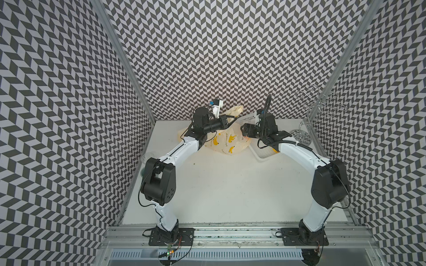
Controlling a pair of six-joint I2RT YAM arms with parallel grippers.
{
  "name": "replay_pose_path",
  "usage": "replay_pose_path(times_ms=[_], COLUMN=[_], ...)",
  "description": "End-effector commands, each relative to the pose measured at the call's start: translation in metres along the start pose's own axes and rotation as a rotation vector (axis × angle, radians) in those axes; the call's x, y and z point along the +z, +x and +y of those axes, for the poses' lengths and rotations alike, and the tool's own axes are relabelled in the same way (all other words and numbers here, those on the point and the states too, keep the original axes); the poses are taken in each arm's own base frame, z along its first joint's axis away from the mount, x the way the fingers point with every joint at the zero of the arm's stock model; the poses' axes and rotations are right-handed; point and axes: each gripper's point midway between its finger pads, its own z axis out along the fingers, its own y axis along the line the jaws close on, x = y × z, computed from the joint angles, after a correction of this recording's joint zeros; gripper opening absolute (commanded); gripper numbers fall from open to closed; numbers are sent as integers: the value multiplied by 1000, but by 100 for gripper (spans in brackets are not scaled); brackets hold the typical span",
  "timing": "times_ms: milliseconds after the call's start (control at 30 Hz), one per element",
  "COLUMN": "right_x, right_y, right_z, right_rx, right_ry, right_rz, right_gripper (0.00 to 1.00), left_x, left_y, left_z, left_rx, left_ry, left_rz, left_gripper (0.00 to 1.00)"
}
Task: Place the peach into a plastic bag & tie a knot
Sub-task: Pick up the peach from the plastic bag.
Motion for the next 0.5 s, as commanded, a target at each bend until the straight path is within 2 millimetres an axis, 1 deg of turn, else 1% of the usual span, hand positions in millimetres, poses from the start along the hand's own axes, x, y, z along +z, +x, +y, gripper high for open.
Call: replay_pose_path(times_ms=[0, 100, 233, 367, 467], right_x=[14, 21, 27, 38, 45], right_y=[-1, 3, 11, 20, 17], right_z=[-10, -11, -18, -23, -25], right_rx=[-31, -45, -60, -64, -68], right_ry=[43, 62, 103, 112, 116], right_rz=[15, 23, 41, 57, 38], right_gripper=[82, 78, 80, 76, 75], left_x=[-7, -6, -4, -1, 1], left_y=[-12, -12, -11, -9, -6], left_z=[-27, -27, -28, -29, -30], left_rx=[50, 47, 47, 44, 44], left_ry=[39, 41, 47, 53, 58], left_rz=[-19, -17, -15, -12, -4], left_gripper=[0, 0, 0, 0, 0])
